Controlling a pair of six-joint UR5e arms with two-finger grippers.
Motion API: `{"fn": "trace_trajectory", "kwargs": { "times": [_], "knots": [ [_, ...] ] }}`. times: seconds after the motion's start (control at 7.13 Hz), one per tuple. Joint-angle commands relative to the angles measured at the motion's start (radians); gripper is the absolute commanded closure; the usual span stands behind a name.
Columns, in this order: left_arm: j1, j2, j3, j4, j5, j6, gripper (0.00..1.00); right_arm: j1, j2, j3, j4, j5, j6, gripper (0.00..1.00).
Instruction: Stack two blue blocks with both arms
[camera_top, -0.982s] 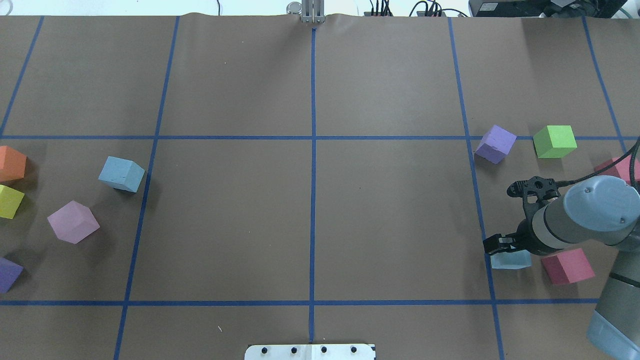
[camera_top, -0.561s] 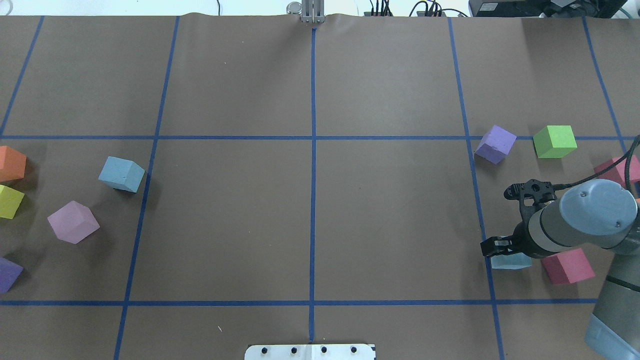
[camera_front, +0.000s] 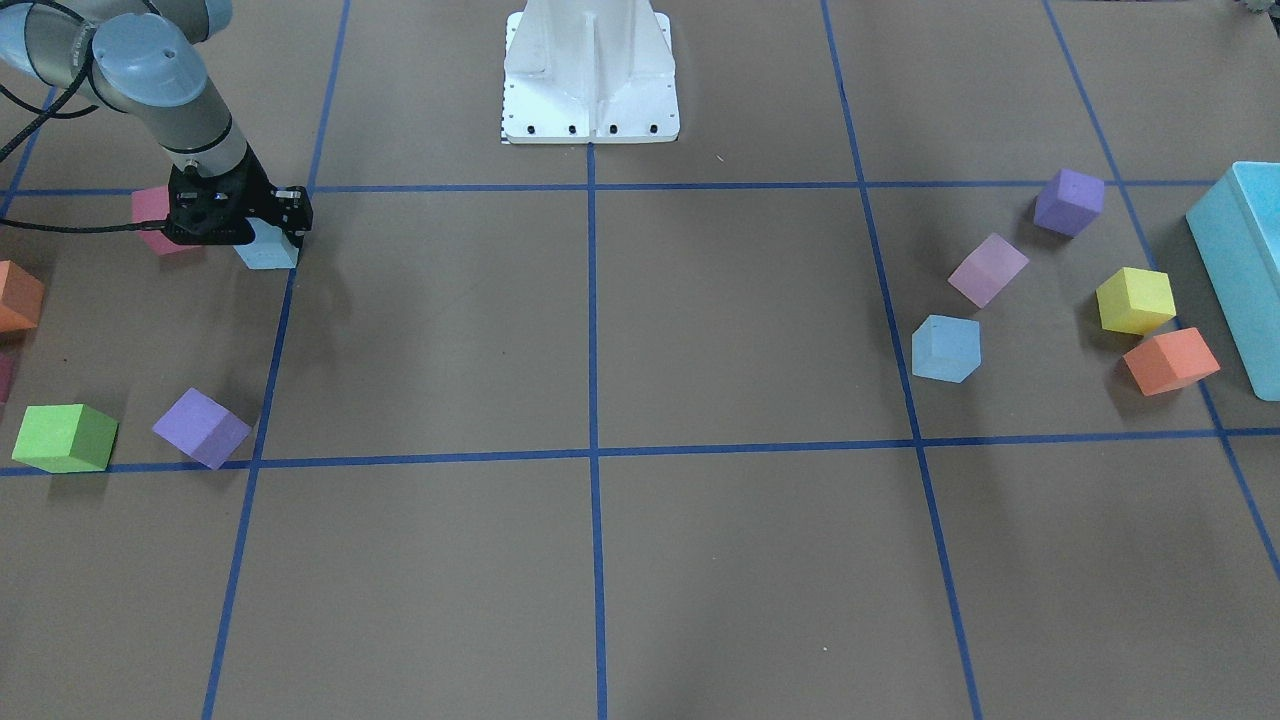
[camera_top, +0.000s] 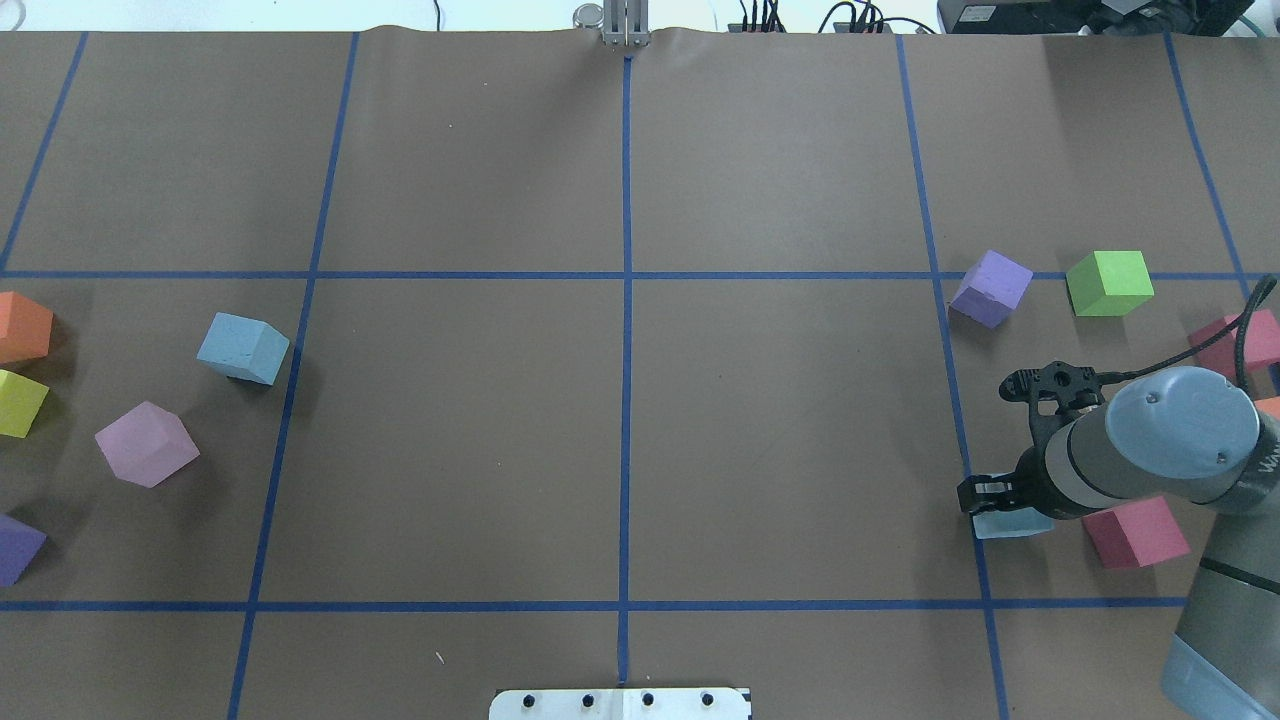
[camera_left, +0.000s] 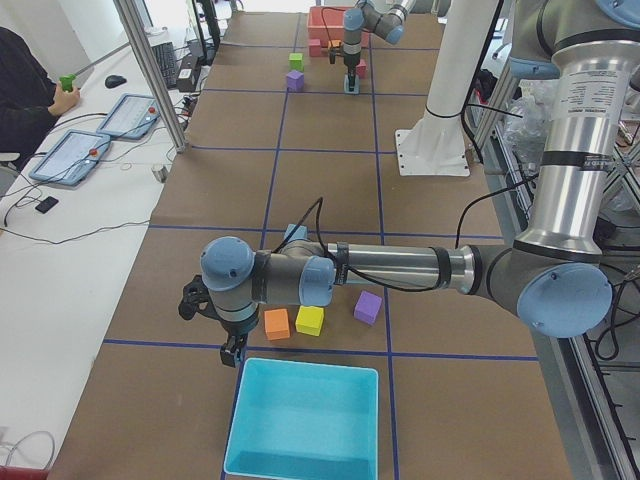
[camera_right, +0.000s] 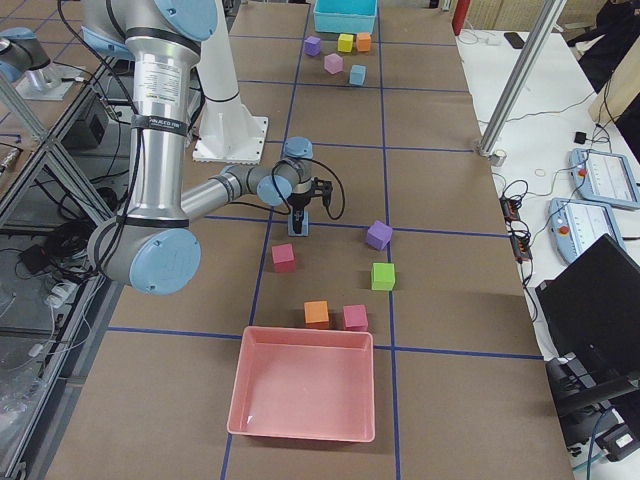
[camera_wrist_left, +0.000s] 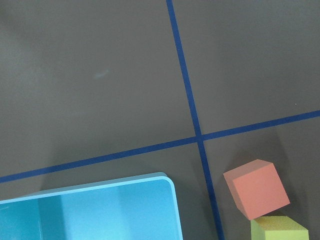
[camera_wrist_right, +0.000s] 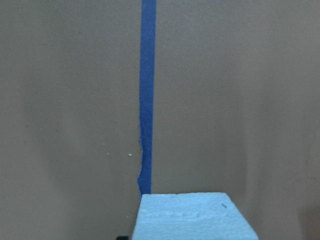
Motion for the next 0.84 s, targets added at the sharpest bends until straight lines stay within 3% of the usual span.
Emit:
{"fn": "trace_trajectory", "kwargs": {
  "times": [0.0, 0.42, 0.7],
  "knots": [
    [0.0, 0.0, -0.001, 0.0, 0.0, 0.0, 0.02, 0.0, 0.002, 0.002, -0.001, 0.003, 0.0, 0.39],
    [0.0, 0.0, -0.003, 0.0, -0.002, 0.0, 0.02, 0.011, 0.01, 0.018, -0.001, 0.023, -0.011, 0.43],
    [0.0, 0.0, -0.003, 0.0, -0.005, 0.0, 0.02, 0.092, 0.098, 0.014, -0.022, 0.102, -0.011, 0.44]
  ]
}}
